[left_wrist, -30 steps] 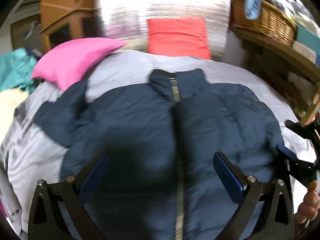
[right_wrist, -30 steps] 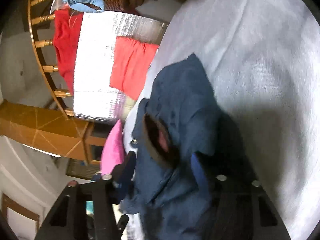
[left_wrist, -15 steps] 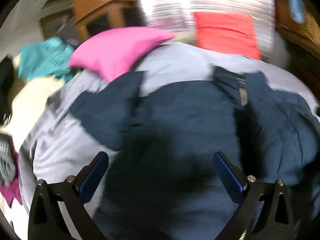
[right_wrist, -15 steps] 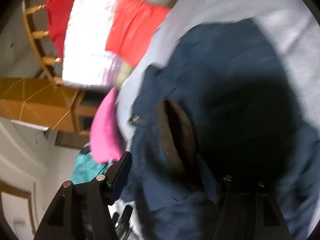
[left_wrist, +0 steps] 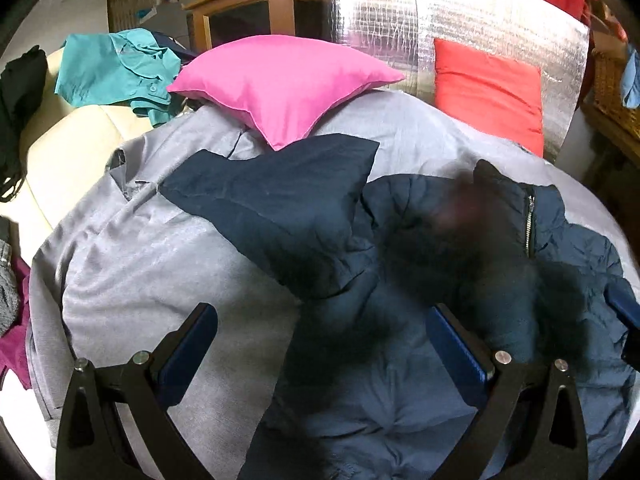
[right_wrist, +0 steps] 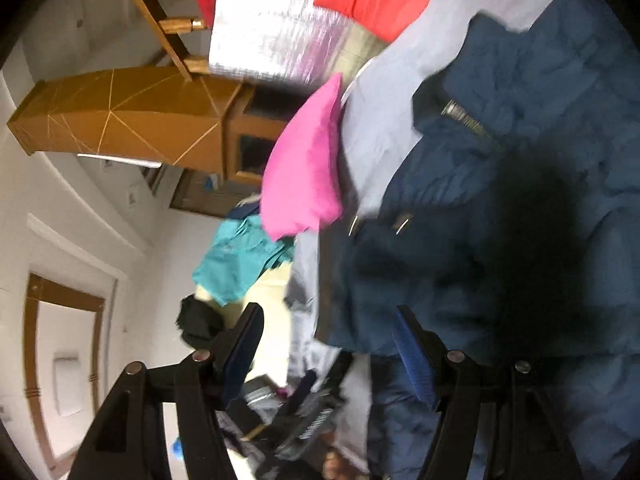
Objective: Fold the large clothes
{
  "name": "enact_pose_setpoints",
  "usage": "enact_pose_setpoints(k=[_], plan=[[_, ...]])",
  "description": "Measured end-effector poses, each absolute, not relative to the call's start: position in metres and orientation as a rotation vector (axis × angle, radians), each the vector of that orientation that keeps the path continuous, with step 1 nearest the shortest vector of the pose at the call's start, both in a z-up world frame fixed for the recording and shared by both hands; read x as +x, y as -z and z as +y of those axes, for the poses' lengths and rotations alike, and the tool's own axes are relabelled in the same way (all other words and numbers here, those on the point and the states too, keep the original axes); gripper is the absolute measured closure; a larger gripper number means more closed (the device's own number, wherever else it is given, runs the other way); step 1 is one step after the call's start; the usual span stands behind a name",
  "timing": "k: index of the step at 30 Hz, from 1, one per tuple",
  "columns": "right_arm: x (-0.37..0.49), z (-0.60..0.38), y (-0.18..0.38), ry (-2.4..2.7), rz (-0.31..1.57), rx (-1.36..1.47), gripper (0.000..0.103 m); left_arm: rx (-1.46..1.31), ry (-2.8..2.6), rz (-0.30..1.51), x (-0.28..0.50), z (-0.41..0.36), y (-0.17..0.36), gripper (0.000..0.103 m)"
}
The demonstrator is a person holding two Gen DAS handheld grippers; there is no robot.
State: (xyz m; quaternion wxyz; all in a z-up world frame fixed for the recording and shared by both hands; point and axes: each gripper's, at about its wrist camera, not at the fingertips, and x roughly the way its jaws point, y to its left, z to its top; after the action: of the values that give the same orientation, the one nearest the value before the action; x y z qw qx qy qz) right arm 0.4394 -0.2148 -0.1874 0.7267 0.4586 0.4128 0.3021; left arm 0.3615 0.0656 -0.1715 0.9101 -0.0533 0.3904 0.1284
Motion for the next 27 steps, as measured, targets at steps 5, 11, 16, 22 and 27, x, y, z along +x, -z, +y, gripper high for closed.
enact_pose_setpoints(k=[5,11,16,22,27], plan=[[0.418,-0.279,0.174,-0.296,0.795,0.81,0.033,-0.195,-0.179,0.911,0.377,0.068,0.189,0.0],[0.397,-0.367,0.181,0.182,0.788,0.599,0.021,-0.206,-0.225,1.009,0.393,0.062,0.217,0.0],[0.41,-0.378,0.219,0.153,0.917,0.655,0.022,-0.189,-0.214,1.056,0.403,0.048,0.236,0.03],[0.42,-0.351,0.223,0.142,0.909,0.52,0.063,-0.146,-0.212,1.034,0.405,0.032,0.236,0.047],[0.428,-0.35,0.237,0.184,0.983,0.461,0.059,-0.134,-0.213,1.058,0.409,0.033,0.236,0.046]])
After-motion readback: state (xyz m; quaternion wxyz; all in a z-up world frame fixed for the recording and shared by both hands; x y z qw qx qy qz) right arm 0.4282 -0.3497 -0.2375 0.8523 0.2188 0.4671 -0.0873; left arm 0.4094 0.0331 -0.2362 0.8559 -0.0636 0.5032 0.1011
